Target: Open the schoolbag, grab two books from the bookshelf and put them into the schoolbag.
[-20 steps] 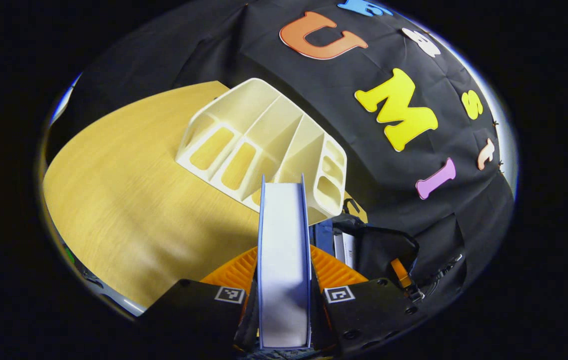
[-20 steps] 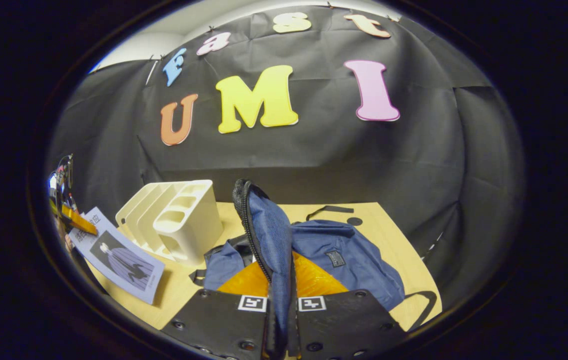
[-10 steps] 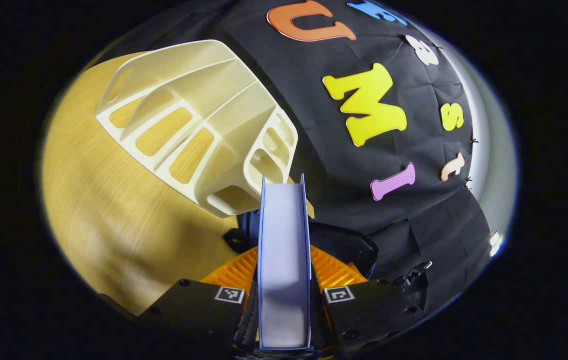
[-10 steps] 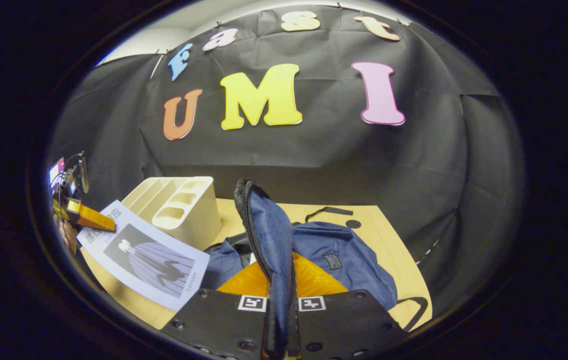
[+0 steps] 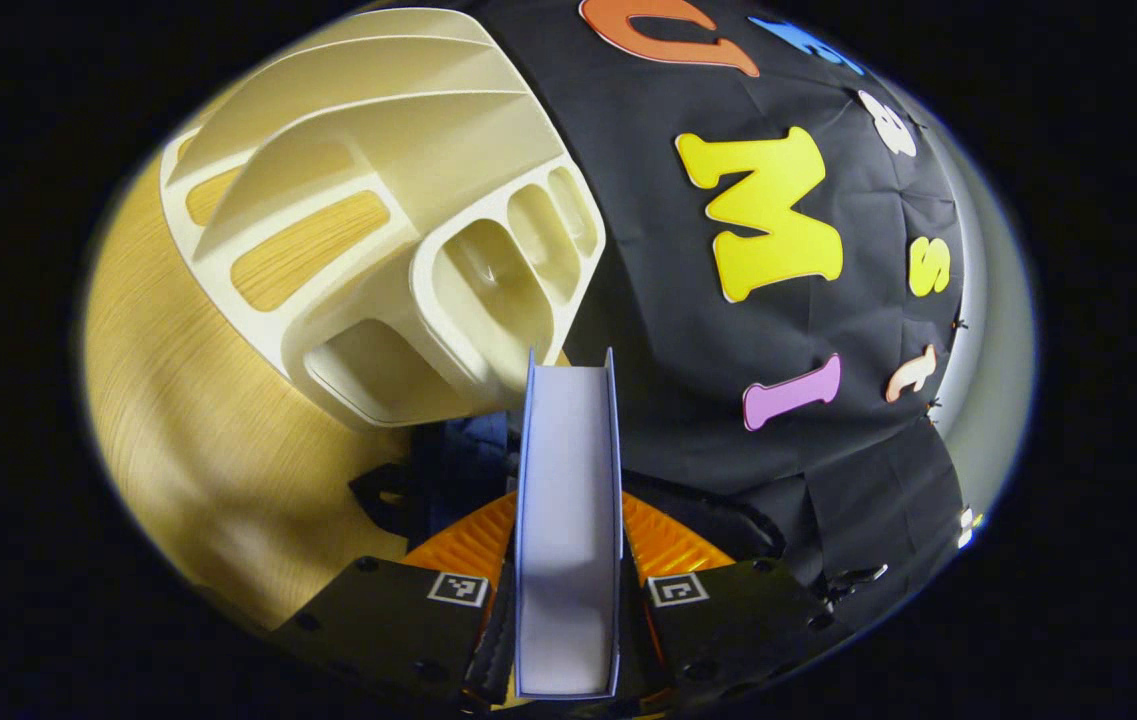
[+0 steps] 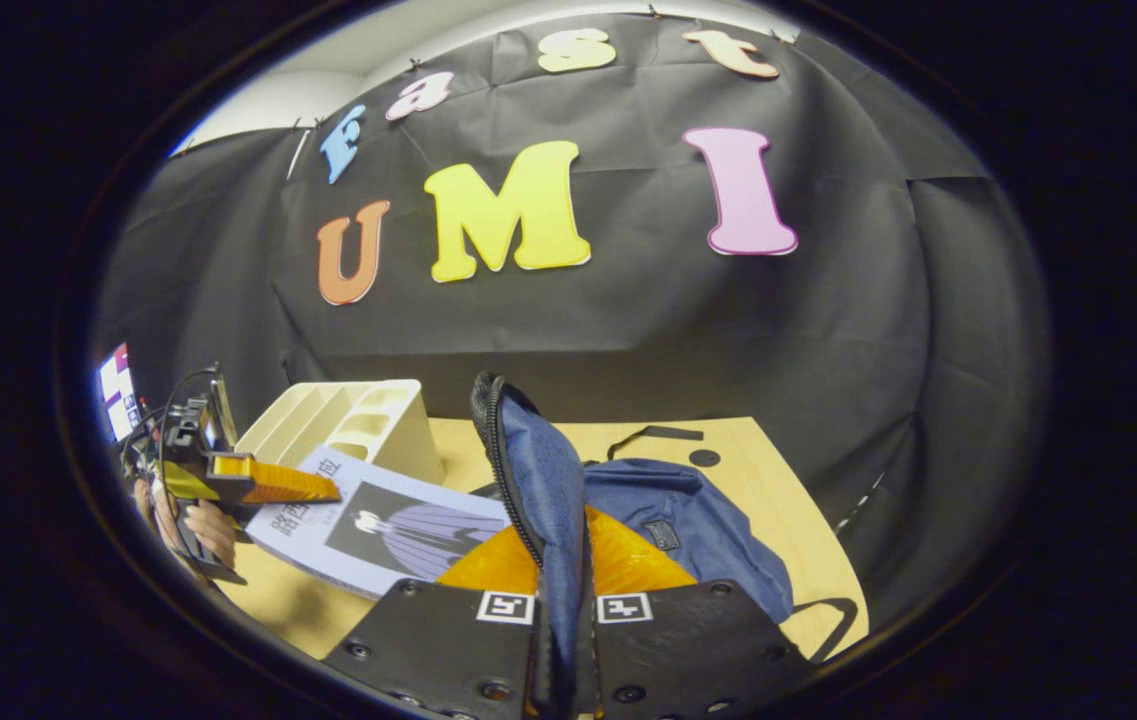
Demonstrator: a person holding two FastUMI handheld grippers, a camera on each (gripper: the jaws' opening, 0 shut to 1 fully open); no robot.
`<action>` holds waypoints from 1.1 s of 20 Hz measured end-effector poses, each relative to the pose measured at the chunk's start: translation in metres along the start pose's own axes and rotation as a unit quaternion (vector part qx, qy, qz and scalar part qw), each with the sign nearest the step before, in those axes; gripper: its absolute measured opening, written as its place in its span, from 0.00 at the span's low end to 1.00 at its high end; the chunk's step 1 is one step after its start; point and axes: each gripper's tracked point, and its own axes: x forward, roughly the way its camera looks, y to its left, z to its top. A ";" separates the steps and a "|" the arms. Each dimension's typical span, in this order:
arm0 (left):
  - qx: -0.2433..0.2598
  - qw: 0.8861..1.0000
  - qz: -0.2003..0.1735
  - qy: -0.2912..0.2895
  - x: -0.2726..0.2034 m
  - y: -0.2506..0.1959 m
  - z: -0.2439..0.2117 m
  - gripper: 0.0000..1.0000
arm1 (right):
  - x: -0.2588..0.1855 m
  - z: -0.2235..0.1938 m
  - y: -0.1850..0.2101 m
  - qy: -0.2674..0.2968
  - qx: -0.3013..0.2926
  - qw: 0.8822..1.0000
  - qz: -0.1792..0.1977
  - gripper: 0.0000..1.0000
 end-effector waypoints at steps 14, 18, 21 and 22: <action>0.124 0.992 0.034 -0.017 0.070 -0.012 -0.039 0.44 | -0.003 0.041 0.014 -0.042 -0.041 0.998 0.013 0.08; 0.123 0.992 0.024 -0.007 0.098 -0.017 -0.056 0.45 | 0.000 0.050 0.023 -0.049 -0.050 0.997 0.021 0.08; 0.119 0.993 0.018 0.003 0.122 -0.024 -0.072 0.45 | 0.002 0.054 0.025 -0.050 -0.042 0.998 0.027 0.08; 0.121 0.992 0.016 0.007 0.129 -0.026 -0.078 0.45 | 0.003 0.054 0.026 -0.051 -0.042 0.997 0.029 0.08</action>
